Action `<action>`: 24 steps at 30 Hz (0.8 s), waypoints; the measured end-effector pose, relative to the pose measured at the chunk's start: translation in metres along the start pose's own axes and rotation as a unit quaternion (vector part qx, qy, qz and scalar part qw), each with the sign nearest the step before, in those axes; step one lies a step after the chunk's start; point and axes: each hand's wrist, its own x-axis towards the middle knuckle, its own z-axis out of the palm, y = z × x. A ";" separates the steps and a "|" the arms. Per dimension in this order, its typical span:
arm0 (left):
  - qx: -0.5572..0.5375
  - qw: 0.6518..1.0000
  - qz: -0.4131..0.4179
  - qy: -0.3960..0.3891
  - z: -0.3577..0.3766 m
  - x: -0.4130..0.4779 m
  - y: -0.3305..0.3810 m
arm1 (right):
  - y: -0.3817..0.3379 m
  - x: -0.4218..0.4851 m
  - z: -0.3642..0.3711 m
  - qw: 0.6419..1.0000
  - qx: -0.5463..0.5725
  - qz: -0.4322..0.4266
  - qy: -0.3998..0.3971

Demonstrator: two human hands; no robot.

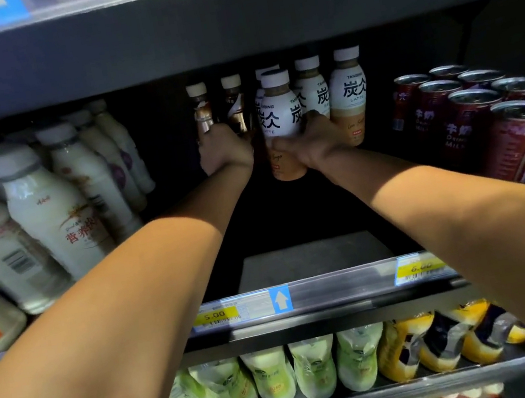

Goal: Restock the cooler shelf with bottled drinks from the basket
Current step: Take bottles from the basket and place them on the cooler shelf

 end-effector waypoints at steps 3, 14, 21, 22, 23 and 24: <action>-0.005 1.000 0.003 -0.006 -0.008 -0.006 0.000 | -0.005 -0.004 -0.005 1.000 -0.019 0.000 -0.016; 0.111 0.979 0.132 -0.106 -0.046 -0.069 0.022 | 0.001 -0.035 -0.038 0.978 -0.181 -0.069 -0.083; 0.201 0.928 0.265 -0.168 -0.060 -0.133 0.046 | 0.002 -0.091 -0.091 0.891 -0.439 -0.098 -0.059; 0.210 0.921 0.273 -0.179 -0.062 -0.142 0.050 | 0.003 -0.103 -0.101 0.886 -0.449 -0.094 -0.065; 0.214 0.918 0.278 -0.183 -0.064 -0.152 0.053 | 0.005 -0.116 -0.109 0.882 -0.457 -0.096 -0.066; 0.211 0.917 0.287 -0.178 -0.067 -0.163 0.054 | 0.008 -0.130 -0.119 0.878 -0.462 -0.107 -0.060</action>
